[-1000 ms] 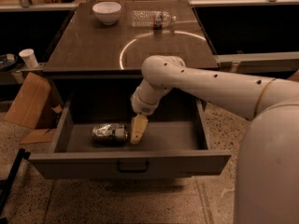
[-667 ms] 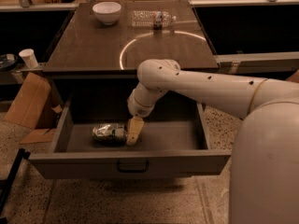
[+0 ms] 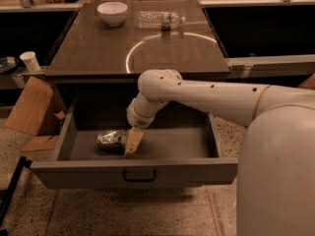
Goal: Pick 7up can from top drawer and place on counter
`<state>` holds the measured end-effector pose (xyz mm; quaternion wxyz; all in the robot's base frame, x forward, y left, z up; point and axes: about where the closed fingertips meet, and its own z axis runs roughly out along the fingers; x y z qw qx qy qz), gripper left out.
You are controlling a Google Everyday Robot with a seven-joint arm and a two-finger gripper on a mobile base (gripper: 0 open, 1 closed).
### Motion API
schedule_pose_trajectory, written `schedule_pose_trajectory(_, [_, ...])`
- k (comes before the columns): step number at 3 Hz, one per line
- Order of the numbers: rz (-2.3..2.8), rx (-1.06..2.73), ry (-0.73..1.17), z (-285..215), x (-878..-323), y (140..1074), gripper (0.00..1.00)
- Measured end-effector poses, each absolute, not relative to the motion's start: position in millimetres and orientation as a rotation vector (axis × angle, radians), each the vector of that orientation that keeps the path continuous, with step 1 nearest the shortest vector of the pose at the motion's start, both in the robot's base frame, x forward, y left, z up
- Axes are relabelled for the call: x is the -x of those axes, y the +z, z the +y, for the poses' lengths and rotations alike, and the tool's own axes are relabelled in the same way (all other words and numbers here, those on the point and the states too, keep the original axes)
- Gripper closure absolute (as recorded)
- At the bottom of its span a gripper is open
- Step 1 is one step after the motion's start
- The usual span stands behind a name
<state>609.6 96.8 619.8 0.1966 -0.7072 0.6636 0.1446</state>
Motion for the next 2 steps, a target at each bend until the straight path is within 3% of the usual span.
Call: schedule_pose_trajectory(2, [1.847,1.987,0.429,109.3,-606.0,615.5,0.42])
